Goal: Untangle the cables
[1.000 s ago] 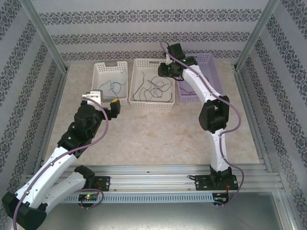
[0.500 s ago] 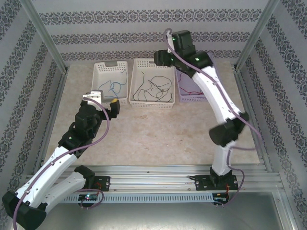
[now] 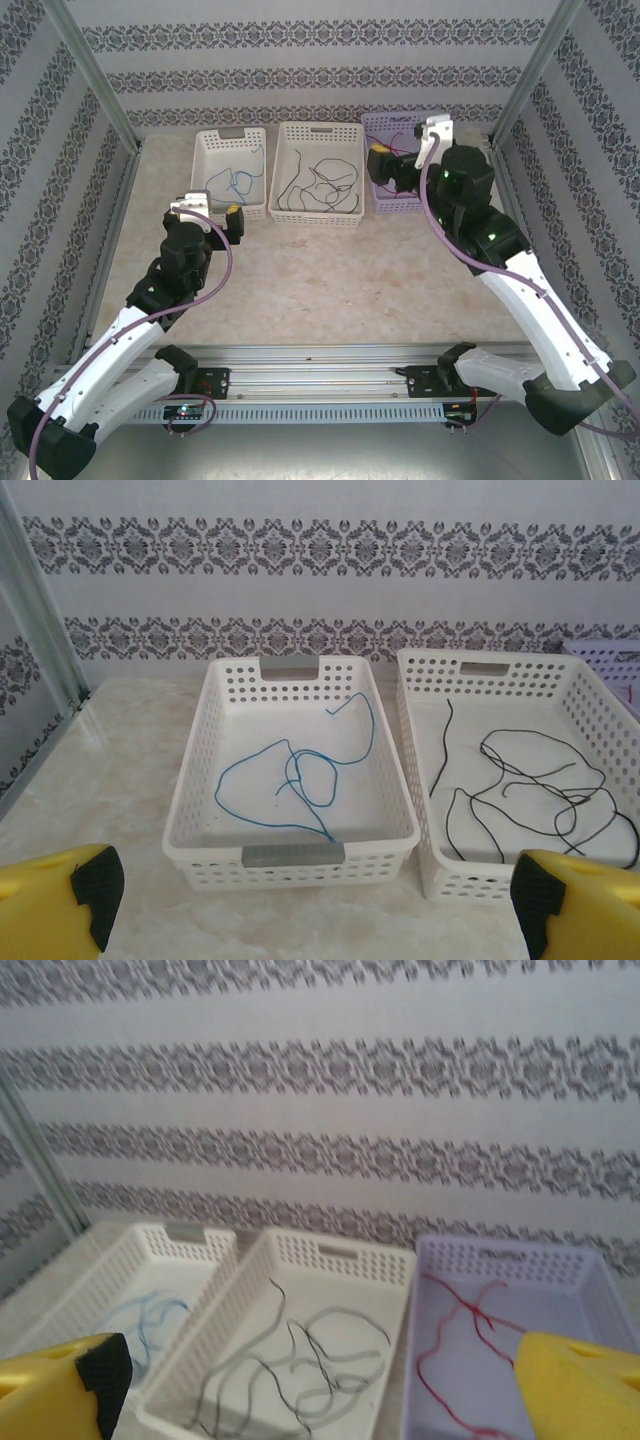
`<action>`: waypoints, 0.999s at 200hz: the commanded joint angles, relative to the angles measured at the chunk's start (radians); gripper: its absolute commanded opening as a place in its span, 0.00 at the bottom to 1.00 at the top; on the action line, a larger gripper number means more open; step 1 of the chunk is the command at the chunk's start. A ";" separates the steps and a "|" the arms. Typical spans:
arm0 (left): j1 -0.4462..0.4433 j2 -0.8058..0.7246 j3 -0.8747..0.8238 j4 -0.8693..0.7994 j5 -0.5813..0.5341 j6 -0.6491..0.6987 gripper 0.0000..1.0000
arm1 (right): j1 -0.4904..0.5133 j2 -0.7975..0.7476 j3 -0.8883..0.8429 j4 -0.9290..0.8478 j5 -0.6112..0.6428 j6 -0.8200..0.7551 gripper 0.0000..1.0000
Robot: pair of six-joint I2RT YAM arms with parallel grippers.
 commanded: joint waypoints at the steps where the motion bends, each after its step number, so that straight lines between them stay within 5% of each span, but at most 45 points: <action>1: -0.010 0.005 -0.018 0.070 -0.048 0.023 1.00 | -0.023 -0.082 -0.087 -0.007 0.068 -0.023 0.98; 76: -0.010 0.031 -0.045 0.113 -0.087 0.042 1.00 | -0.291 -0.244 -0.408 0.010 0.017 0.096 0.98; 200: -0.014 0.072 -0.055 0.122 -0.111 0.050 1.00 | -0.335 -0.175 -0.561 0.208 0.116 -0.013 0.98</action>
